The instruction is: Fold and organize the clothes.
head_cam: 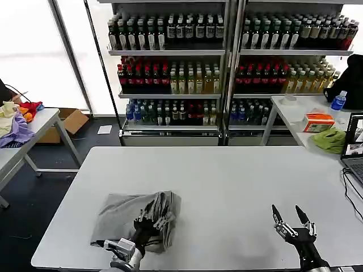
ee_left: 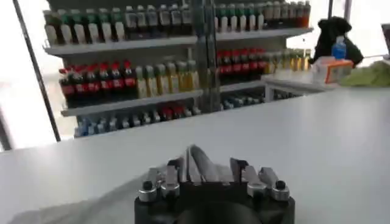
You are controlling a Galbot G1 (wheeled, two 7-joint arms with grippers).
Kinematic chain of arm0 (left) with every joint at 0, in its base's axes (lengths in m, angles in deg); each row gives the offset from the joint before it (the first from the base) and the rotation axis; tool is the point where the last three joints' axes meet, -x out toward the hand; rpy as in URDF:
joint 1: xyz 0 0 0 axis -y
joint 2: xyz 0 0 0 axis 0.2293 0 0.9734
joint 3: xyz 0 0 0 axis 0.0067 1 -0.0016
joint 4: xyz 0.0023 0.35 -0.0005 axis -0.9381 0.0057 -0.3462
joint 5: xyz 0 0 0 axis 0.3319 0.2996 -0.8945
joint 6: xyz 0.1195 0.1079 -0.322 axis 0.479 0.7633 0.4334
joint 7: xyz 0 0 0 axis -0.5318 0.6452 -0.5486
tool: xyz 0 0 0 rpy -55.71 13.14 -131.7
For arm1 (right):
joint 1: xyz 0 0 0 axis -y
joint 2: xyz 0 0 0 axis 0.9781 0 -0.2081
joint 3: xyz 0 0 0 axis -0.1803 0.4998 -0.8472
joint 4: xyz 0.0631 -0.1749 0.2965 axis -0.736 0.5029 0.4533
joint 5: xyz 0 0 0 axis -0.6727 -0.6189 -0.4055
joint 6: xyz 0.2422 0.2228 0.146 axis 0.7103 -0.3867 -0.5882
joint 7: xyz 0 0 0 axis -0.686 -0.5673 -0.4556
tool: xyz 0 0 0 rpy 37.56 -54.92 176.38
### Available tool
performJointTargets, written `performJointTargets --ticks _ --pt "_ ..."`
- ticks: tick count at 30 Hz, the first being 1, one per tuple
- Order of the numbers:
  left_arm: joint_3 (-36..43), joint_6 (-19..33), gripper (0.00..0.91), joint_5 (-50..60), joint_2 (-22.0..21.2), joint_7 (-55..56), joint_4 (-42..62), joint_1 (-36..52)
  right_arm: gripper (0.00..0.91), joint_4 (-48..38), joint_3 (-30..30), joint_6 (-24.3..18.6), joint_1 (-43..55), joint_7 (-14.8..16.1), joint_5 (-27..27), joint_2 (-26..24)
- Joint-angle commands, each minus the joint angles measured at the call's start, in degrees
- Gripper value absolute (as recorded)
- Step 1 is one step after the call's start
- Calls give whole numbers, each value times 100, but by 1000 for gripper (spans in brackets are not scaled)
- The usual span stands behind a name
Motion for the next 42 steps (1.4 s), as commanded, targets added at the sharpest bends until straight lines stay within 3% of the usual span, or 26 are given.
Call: performJointTargets --ticks 1,3,5,9,17,31,33,34,36,42 --pt "-2783 -370 907 -1509 417 -313 -1125 -443 907 0 55 -24 -9 11 27 6" --pt "-3504 -401 907 -1529 563 -670 -576 -514 907 -3 90 -25 7 14 53 12" --pt "-3649 -366 907 -1521 690 -805 -12 -604 907 -7 114 -34 8 13 68 14" --pt "-3344 -222 907 -1604 589 -799 707 -709 907 -13 96 -53 -10 19 68 9" --pt "-2659 -238 907 -1610 116 -757 1140 -507 907 -25 222 -81 -66 41 166 90" --pt "-2001 -145 907 -1281 -43 -760 1352 -383 907 -96 386 -88 -50 57 238 137" --pt "-1954 -156 736 -1283 -57 -756 1309 -393 907 -81 408 -86 -56 61 240 142" --pt "-1935 -158 353 -1283 -83 -740 1278 -395 907 -78 422 -86 -56 61 245 149" --pt "-1904 -170 0 -1281 -105 -717 1247 -407 907 -81 434 -84 -44 59 244 158" --pt "-1899 -122 0 -1315 -173 -682 1213 -461 907 -105 404 -93 -2 50 233 171"
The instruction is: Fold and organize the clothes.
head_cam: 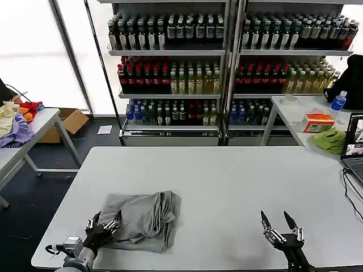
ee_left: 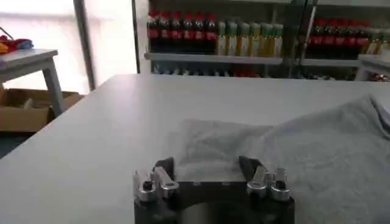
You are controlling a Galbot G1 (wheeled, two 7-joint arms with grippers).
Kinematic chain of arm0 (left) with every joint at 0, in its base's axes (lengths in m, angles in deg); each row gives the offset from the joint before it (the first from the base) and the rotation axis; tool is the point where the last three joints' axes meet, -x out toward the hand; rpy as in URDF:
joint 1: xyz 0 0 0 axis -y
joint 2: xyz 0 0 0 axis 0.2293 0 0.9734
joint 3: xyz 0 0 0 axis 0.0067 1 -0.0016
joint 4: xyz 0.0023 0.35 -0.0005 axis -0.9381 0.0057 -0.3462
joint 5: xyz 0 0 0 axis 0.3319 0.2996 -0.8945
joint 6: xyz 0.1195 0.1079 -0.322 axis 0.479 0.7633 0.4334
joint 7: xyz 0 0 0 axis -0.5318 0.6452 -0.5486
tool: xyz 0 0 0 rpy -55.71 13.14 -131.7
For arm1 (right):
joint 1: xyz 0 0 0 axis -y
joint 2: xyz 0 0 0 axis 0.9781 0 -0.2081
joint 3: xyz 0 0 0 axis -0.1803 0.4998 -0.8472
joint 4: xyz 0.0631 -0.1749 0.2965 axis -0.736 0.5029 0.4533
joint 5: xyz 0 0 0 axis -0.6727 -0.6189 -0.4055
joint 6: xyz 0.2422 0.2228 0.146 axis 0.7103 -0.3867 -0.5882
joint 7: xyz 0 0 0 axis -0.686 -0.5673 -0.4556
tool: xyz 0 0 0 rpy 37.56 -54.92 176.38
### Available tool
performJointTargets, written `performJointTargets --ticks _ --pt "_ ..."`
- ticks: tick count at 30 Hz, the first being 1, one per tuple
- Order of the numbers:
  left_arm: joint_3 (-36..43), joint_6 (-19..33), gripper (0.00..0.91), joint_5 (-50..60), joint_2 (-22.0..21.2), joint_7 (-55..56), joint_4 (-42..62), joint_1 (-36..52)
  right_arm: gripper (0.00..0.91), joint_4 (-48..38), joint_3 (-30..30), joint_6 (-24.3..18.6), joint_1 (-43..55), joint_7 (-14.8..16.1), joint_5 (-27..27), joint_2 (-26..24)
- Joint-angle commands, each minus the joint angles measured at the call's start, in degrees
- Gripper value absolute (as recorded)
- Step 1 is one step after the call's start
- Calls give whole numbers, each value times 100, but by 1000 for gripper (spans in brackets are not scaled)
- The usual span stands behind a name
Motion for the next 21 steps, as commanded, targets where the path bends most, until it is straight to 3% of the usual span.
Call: performJointTargets --ticks 1,16,21 --pt "101 35 0 -33 -148 28 92 -39 907 -40 -7 -11 24 -15 3 16" --pt "-583 37 0 -1055 -442 419 -562 -252 907 1 -87 -16 40 -42 -24 -20" --pt "-1784 -142 0 -1476 189 232 -834 -343 907 -14 -114 -21 64 -53 -73 -84"
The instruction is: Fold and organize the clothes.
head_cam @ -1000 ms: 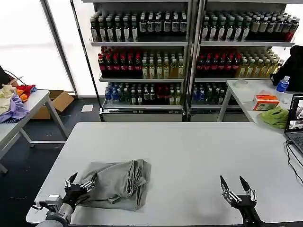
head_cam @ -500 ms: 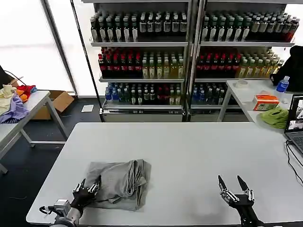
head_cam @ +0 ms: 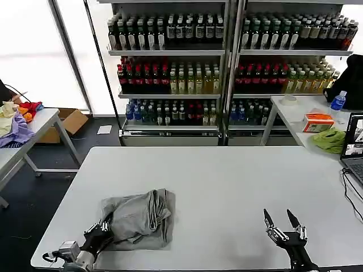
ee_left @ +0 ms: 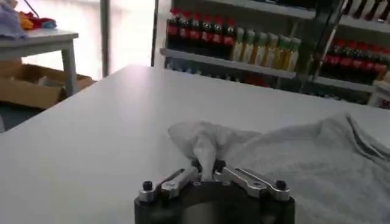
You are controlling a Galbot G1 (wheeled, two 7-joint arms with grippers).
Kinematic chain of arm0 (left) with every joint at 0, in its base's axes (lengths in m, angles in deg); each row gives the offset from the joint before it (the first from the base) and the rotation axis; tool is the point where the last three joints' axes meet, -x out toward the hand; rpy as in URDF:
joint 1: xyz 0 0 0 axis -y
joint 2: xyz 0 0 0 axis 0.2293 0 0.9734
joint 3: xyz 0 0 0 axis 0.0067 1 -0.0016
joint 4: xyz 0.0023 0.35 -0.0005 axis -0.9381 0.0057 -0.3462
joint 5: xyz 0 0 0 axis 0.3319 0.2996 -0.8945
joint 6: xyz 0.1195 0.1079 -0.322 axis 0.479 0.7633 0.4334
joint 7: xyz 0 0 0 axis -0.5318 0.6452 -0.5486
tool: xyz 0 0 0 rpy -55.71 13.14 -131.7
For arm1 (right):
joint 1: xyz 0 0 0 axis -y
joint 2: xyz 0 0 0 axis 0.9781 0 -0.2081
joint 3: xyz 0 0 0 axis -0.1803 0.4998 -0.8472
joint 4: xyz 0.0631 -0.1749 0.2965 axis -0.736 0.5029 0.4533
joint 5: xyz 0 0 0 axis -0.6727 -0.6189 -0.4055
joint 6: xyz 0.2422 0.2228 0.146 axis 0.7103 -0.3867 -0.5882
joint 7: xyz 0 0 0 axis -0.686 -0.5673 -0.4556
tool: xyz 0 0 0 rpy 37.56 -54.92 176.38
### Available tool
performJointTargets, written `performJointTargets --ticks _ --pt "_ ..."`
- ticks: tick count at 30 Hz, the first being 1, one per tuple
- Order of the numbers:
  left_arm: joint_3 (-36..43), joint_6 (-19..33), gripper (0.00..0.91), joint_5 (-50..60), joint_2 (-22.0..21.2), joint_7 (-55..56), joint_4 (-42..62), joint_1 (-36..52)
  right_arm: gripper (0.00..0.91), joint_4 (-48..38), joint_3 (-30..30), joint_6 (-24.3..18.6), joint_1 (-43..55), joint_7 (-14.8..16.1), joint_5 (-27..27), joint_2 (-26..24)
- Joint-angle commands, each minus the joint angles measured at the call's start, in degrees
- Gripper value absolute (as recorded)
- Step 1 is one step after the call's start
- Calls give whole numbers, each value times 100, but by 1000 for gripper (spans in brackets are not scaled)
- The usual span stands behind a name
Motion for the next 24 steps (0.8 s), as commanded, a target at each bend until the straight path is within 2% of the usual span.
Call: performJointTargets --ticks 1,3,7,10,13,17,19,21,24 --pt "-1525 -139 0 -833 678 -127 -528 -136 907 -15 -4 -8 40 -10 -42 -57" --pt "-2173 -184 0 -900 1167 -303 -446 -122 907 -25 12 -10 70 -19 -52 -66" --pt "-2913 -406 0 -1285 1891 -405 -274 -116 907 -26 54 -26 126 24 -50 -89" --pt "-3230 -591 0 -2045 2239 -342 -146 -66 907 -32 94 -95 138 125 3 -121" --pt "-3301 -911 0 -3147 2409 102 -295 13 907 -58 129 -107 173 97 -1 -121" --pt "-2978 -1000 0 -3318 2248 275 -815 167 907 -67 112 -117 139 81 -3 -119" --pt "-2682 -1045 0 -3404 1913 466 -1089 395 907 -39 45 -126 58 88 31 -103" --pt "-2273 -1082 0 -3485 1615 597 -1380 510 907 39 -39 -138 -39 115 29 -104" --pt "-1237 -1061 0 -3332 1248 804 -1542 565 907 90 -159 -137 -154 126 28 -115"
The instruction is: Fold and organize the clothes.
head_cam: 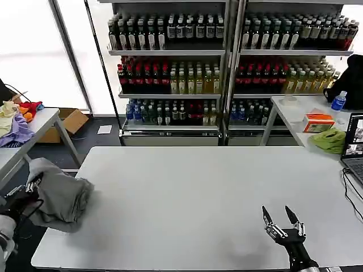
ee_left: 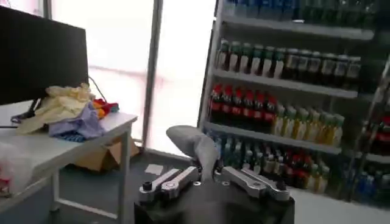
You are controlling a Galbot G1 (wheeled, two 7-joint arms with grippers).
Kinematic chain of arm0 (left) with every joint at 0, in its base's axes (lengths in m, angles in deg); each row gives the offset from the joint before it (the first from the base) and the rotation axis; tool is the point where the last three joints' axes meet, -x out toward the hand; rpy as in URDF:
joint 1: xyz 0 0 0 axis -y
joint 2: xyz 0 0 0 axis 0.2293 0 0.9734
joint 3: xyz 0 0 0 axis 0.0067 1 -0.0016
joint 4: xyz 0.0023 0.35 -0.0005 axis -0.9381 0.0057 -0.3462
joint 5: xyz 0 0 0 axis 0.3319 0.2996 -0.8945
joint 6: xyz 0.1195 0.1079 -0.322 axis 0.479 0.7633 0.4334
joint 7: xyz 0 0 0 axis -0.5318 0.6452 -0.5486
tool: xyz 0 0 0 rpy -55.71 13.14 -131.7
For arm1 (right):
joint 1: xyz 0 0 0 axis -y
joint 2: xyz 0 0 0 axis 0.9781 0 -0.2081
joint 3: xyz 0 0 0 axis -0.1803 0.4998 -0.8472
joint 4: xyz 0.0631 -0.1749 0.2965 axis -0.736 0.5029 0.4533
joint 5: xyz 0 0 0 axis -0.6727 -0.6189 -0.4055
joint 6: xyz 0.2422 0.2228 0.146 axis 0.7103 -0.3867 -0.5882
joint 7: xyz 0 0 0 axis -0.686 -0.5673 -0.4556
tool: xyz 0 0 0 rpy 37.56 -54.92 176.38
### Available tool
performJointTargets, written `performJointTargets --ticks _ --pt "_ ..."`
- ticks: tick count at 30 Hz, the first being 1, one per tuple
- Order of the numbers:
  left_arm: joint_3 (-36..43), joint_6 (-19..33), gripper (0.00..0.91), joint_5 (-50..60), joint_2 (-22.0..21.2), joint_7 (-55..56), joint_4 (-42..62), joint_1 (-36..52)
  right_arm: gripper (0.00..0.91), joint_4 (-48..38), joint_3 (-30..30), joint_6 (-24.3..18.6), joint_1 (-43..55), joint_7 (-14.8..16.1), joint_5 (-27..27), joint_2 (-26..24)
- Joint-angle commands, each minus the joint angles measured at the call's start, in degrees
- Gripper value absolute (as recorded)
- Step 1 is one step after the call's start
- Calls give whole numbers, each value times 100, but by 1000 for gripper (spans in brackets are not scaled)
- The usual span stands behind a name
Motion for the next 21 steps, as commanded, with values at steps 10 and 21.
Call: performJointTargets --ticks 10,21 --pt "4849 -465 0 -74 -1890 1543 51 2142 907 332 -203 148 -310 0 175 321" --pt "5610 -676 907 -1725 -2621 2067 63 2935 907 639 -47 910 -466 -447 424 232"
